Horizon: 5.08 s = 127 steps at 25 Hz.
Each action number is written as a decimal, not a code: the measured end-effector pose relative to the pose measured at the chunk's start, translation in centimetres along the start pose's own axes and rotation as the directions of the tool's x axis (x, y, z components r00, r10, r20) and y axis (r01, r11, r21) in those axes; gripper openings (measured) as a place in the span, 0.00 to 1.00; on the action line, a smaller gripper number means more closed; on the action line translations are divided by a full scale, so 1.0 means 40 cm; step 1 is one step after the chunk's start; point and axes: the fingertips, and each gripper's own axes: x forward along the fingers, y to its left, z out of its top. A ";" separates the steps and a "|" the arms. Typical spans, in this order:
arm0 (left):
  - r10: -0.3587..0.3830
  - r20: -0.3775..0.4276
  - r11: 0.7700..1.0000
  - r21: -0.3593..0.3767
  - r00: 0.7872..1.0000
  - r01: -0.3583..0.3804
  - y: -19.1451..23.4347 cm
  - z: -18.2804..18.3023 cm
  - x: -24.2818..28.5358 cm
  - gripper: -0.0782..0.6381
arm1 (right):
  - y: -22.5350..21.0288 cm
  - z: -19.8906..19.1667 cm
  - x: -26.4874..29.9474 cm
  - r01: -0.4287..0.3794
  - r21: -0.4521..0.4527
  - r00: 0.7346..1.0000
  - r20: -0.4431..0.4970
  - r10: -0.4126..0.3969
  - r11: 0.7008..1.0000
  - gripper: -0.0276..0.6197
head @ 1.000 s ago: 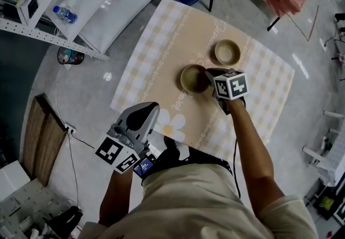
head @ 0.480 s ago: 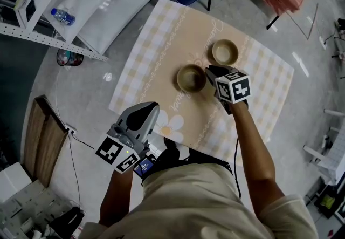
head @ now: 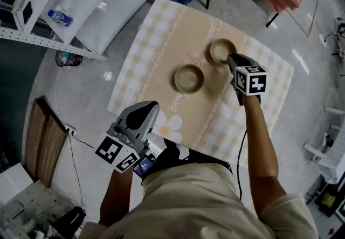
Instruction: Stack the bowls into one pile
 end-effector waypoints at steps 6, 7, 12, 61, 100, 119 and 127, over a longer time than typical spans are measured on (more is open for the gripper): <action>0.002 -0.012 1.000 -0.005 1.000 -0.002 0.003 -0.006 0.014 0.12 | -0.093 -0.026 0.018 0.045 0.037 0.998 -0.039 -0.043 0.998 0.16; 0.002 -0.013 1.000 -0.006 1.000 -0.002 0.003 -0.007 0.017 0.12 | -0.102 -0.030 0.023 0.045 0.044 0.998 -0.045 -0.043 0.998 0.16; -0.002 -0.020 1.000 -0.012 1.000 0.001 0.004 -0.011 0.034 0.12 | -0.120 -0.051 0.053 0.012 0.109 0.997 -0.074 -0.004 0.994 0.19; 0.026 0.020 1.000 -0.013 0.999 -0.026 0.000 -0.023 -0.077 0.12 | 0.128 0.009 -0.017 -0.204 0.176 0.977 -0.025 0.212 0.963 0.05; 0.085 0.061 0.996 -0.013 0.994 -0.085 0.008 -0.041 -0.247 0.12 | 0.319 -0.119 0.029 -0.216 0.066 0.957 -0.182 0.225 0.974 0.05; 0.063 0.121 0.996 0.056 0.991 -0.070 -0.050 0.001 -0.366 0.12 | 0.340 -0.104 -0.071 -0.146 -0.001 0.978 -0.151 0.145 0.989 0.06; 0.025 0.173 0.992 0.116 0.985 -0.045 -0.111 0.048 -0.446 0.12 | 0.443 0.067 -0.337 -0.188 -0.070 0.970 0.140 0.196 0.980 0.05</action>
